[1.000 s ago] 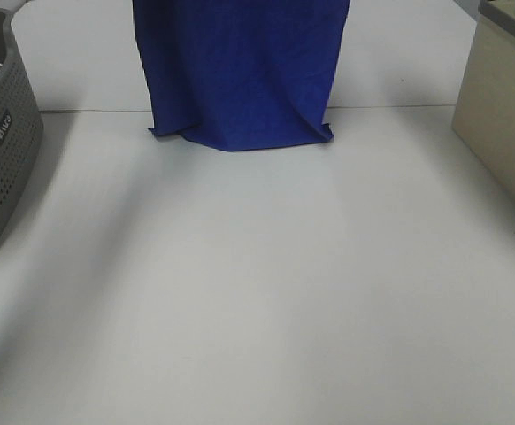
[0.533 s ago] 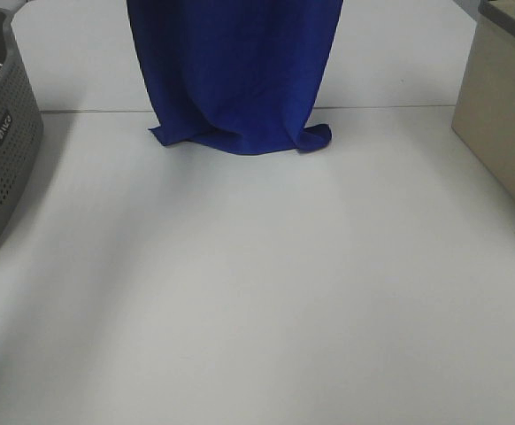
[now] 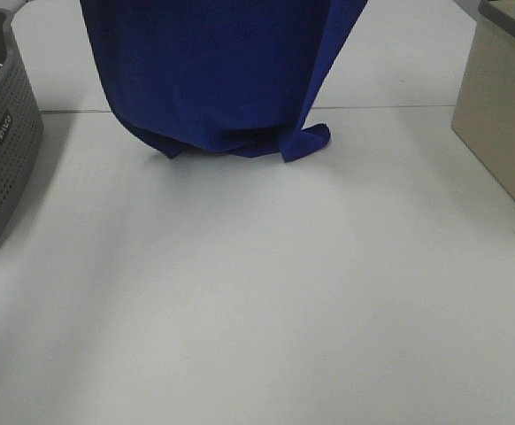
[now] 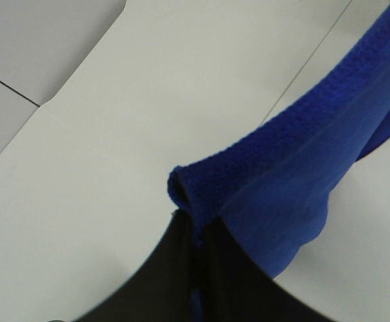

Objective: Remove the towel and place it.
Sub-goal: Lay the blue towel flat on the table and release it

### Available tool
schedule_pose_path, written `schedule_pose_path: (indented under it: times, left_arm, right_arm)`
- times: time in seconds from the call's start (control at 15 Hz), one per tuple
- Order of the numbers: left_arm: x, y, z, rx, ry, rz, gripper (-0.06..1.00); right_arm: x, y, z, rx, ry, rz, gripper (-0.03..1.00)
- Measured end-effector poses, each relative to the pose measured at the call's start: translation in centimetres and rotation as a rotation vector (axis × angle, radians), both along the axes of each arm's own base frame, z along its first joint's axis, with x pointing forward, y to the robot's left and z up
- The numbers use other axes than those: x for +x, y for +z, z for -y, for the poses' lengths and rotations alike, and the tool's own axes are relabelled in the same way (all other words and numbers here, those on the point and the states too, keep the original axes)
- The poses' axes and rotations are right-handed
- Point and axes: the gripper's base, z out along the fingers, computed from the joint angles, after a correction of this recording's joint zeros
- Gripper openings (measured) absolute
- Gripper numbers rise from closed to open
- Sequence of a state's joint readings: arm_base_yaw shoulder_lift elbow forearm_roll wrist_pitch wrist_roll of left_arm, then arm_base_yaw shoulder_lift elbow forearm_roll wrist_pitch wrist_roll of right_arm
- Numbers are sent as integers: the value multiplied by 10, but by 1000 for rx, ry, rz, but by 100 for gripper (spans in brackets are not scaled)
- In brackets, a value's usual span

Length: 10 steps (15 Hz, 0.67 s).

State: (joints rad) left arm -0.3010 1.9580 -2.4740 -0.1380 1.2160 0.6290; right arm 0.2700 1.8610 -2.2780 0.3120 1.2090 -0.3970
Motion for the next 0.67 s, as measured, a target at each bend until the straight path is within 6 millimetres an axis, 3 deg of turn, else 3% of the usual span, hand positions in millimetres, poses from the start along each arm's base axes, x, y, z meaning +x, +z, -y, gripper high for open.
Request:
schedule_pose_path:
  times: [0.13, 0.4, 0.67]
  left_arm:
    - [-11, 2, -2, -56, 36, -51, 1]
    - [-46, -10, -10, -71, 38, -175, 1]
    - [-108, -14, -22, -103, 8, -248, 1]
  right_arm:
    - [-3, -2, 0, 28, -21, -44, 2]
    - [-40, -4, 7, 59, -34, -128, 2]
    - [-96, -12, 18, 86, -29, -214, 2]
